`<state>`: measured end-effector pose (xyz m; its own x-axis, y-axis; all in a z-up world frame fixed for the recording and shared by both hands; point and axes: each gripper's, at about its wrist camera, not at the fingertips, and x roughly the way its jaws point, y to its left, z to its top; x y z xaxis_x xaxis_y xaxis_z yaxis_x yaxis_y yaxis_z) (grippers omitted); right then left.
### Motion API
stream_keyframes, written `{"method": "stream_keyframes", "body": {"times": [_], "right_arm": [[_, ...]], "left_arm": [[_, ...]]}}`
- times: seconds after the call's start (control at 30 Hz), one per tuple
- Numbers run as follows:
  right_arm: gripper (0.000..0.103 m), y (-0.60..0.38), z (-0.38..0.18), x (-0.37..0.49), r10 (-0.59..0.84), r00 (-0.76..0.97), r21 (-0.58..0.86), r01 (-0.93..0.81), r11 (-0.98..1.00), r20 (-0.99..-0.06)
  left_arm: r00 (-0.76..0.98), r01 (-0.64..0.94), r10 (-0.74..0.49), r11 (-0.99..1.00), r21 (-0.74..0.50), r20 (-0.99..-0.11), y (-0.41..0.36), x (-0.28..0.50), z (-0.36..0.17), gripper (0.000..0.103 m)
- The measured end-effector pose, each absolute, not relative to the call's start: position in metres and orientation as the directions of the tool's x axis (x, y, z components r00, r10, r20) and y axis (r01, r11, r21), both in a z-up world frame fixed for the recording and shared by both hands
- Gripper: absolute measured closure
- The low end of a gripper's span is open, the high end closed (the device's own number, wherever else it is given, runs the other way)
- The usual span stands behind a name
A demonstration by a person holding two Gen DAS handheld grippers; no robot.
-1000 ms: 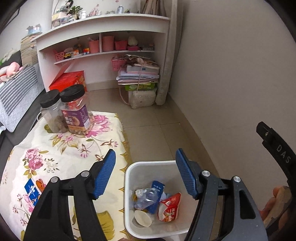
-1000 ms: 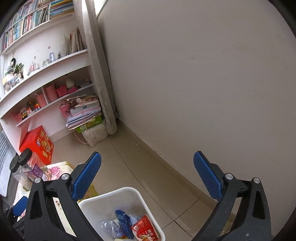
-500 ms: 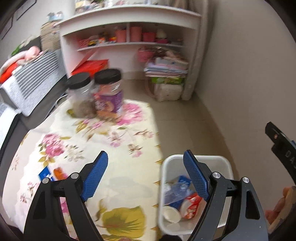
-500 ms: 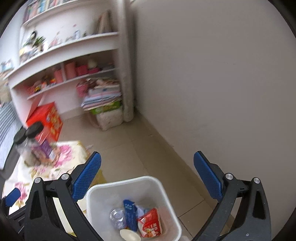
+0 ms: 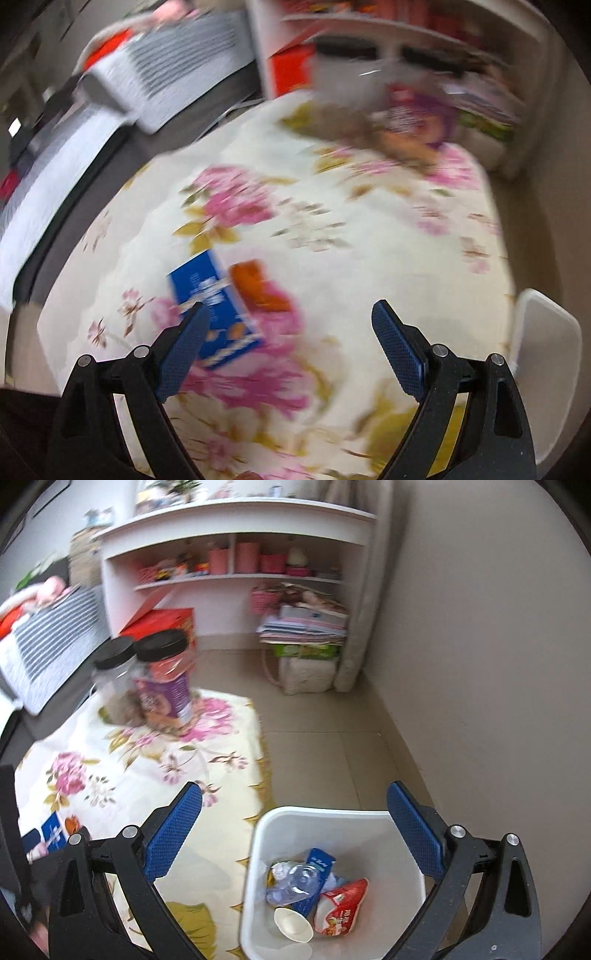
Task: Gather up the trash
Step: 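Move both open grippers back over the table trash, then grasp the blue biscuit box with left gripper while right gripper grasps the orange peel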
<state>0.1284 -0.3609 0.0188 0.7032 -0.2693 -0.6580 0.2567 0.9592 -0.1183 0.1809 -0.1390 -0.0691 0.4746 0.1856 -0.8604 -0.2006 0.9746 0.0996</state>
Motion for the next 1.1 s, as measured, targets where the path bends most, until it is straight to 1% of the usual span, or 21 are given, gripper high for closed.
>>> {"method": "stream_keyframes", "body": {"times": [0.17, 0.27, 0.4, 0.43, 0.47, 0.5, 0.53, 0.57, 0.6, 0.73, 0.83, 1.0, 1.1], "right_arm": [[0.007, -0.337, 0.012, 0.137, -0.257, 0.695, -0.163, 0.199, 0.966, -0.672], [0.007, -0.329, 0.008, 0.144, -0.250, 0.685, -0.175, 0.178, 0.968, -0.684], [0.007, -0.317, -0.001, 0.154, -0.236, 0.671, -0.183, 0.149, 0.972, -0.703], [0.007, -0.313, -0.003, 0.157, -0.226, 0.666, -0.181, 0.137, 0.974, -0.711], [0.007, -0.310, -0.006, 0.159, -0.217, 0.662, -0.179, 0.126, 0.976, -0.718], [0.007, -0.304, -0.009, 0.163, -0.199, 0.654, -0.173, 0.106, 0.979, -0.730], [0.007, -0.300, -0.011, 0.165, -0.186, 0.650, -0.167, 0.092, 0.982, -0.737], [0.007, -0.295, -0.014, 0.168, -0.170, 0.644, -0.161, 0.073, 0.984, -0.746], [0.007, -0.286, -0.018, 0.172, -0.146, 0.635, -0.155, 0.042, 0.987, -0.759], [0.007, -0.253, -0.031, 0.180, -0.086, 0.611, -0.162, -0.070, 0.984, -0.787], [0.007, -0.223, -0.042, 0.184, -0.032, 0.590, -0.167, -0.176, 0.970, -0.807], [0.007, -0.168, -0.068, 0.186, 0.032, 0.550, -0.193, -0.346, 0.918, -0.835], [0.008, -0.143, -0.085, 0.190, 0.075, 0.510, -0.172, -0.420, 0.891, -0.857]], "left_arm": [[0.335, -0.257, 0.206, 0.959, 0.121, -0.919, -0.093, 0.190, -0.099, 0.016], [0.261, -0.233, 0.189, 0.964, 0.128, -0.947, -0.081, 0.198, -0.119, 0.016], [0.226, -0.206, 0.160, 0.972, 0.113, -0.961, -0.071, 0.205, -0.137, 0.015], [0.235, -0.208, 0.143, 0.974, 0.094, -0.961, -0.067, 0.205, -0.136, 0.016], [0.234, -0.210, 0.136, 0.974, 0.087, -0.963, -0.064, 0.206, -0.137, 0.019], [0.236, -0.206, 0.110, 0.977, 0.060, -0.965, -0.058, 0.206, -0.136, 0.027], [0.236, -0.196, 0.076, 0.980, 0.029, -0.969, -0.053, 0.205, -0.135, 0.032], [0.231, -0.188, 0.057, 0.982, 0.013, -0.971, -0.049, 0.205, -0.134, 0.037], [0.222, -0.180, 0.048, 0.984, 0.008, -0.974, -0.045, 0.204, -0.134, 0.038], [0.210, -0.150, 0.014, 0.988, -0.018, -0.978, -0.023, 0.197, -0.131, 0.040], [0.220, -0.169, 0.003, 0.985, -0.035, -0.976, 0.002, 0.192, -0.127, 0.041], [0.285, -0.198, 0.071, 0.980, 0.014, -0.956, 0.041, 0.180, -0.107, 0.041], [0.338, -0.208, 0.123, 0.977, 0.053, -0.933, 0.062, 0.169, -0.098, 0.041]]}}
